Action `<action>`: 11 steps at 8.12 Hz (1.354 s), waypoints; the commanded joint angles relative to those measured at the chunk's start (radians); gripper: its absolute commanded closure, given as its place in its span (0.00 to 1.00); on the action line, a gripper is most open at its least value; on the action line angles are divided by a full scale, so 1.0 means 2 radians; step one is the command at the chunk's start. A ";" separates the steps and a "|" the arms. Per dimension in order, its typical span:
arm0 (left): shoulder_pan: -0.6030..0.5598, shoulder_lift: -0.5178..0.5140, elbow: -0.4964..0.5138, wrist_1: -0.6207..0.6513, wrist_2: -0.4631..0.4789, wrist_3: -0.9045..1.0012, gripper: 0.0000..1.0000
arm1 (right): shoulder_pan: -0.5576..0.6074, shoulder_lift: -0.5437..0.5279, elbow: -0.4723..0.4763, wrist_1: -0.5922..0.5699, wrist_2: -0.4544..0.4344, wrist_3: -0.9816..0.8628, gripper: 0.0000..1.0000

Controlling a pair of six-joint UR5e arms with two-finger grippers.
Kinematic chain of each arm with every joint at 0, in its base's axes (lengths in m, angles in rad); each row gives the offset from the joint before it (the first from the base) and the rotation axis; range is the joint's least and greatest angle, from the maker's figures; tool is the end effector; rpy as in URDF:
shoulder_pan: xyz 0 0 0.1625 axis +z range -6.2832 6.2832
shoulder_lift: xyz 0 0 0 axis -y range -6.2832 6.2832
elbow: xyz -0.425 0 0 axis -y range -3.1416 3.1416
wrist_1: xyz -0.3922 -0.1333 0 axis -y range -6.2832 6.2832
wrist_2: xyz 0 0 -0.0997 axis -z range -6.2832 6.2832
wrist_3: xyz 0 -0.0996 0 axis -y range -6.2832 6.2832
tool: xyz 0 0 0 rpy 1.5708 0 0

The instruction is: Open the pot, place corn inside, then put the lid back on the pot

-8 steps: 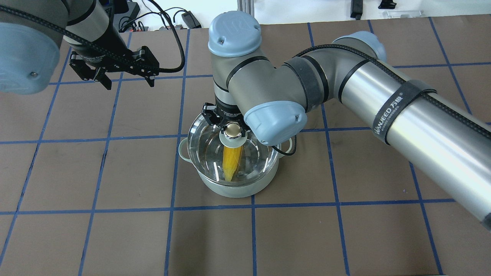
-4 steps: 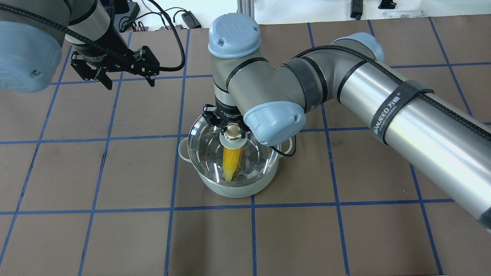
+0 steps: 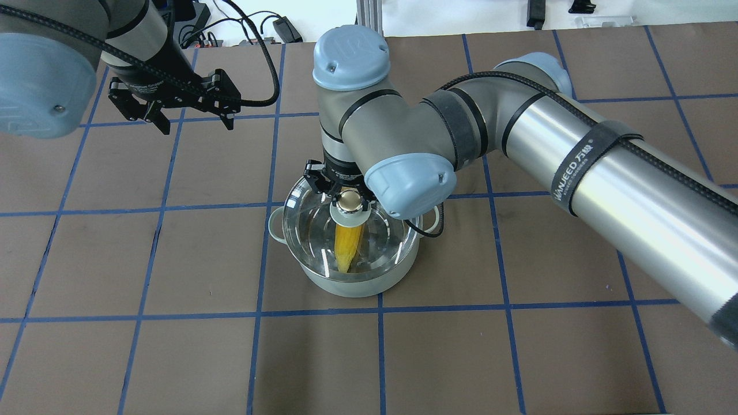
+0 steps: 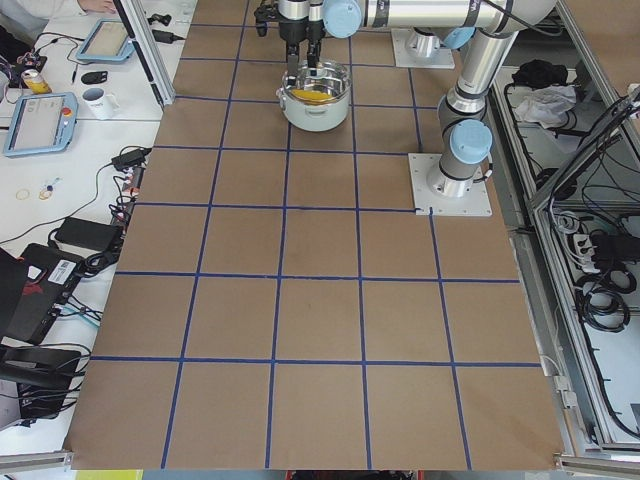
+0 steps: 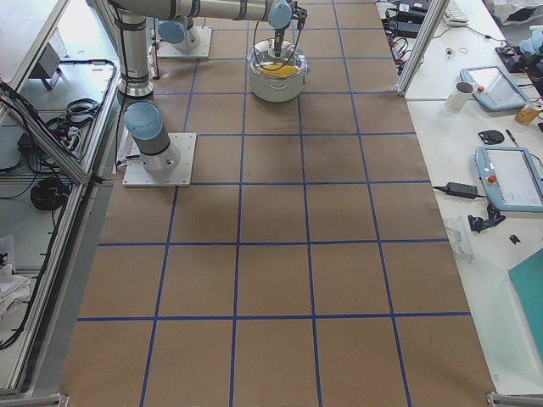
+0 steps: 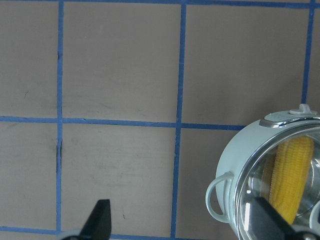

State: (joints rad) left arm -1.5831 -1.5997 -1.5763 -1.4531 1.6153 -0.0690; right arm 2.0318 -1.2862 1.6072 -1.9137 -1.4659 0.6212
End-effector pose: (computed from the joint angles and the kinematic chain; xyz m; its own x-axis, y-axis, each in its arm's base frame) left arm -0.1352 -0.5103 0.4830 -0.9974 -0.0601 -0.0385 -0.0566 0.9947 -0.0861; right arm 0.3927 -0.4675 0.3498 -0.9823 0.1597 -0.0979 0.1561 0.9868 0.0431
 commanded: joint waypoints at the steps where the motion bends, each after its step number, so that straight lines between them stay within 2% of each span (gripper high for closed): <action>1: 0.000 -0.002 0.000 0.000 0.000 -0.001 0.00 | 0.000 0.003 0.000 0.000 -0.002 0.000 1.00; 7: 0.000 0.000 -0.001 0.000 0.004 0.000 0.00 | 0.000 0.003 -0.003 0.000 -0.006 -0.001 0.99; 8: 0.000 0.000 -0.001 0.000 0.004 0.000 0.00 | 0.000 0.002 -0.003 0.000 -0.005 0.000 0.89; 9: 0.000 0.000 -0.001 0.000 0.004 0.000 0.00 | 0.000 0.002 -0.003 -0.001 -0.010 -0.001 0.51; 11: 0.000 0.000 -0.001 0.000 0.004 0.000 0.00 | 0.000 0.002 -0.002 -0.001 -0.023 0.000 0.00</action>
State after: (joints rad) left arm -1.5831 -1.6000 -1.5785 -1.4527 1.6230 -0.0685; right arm 2.0310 -1.2823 1.6021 -1.9150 -1.4958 0.6206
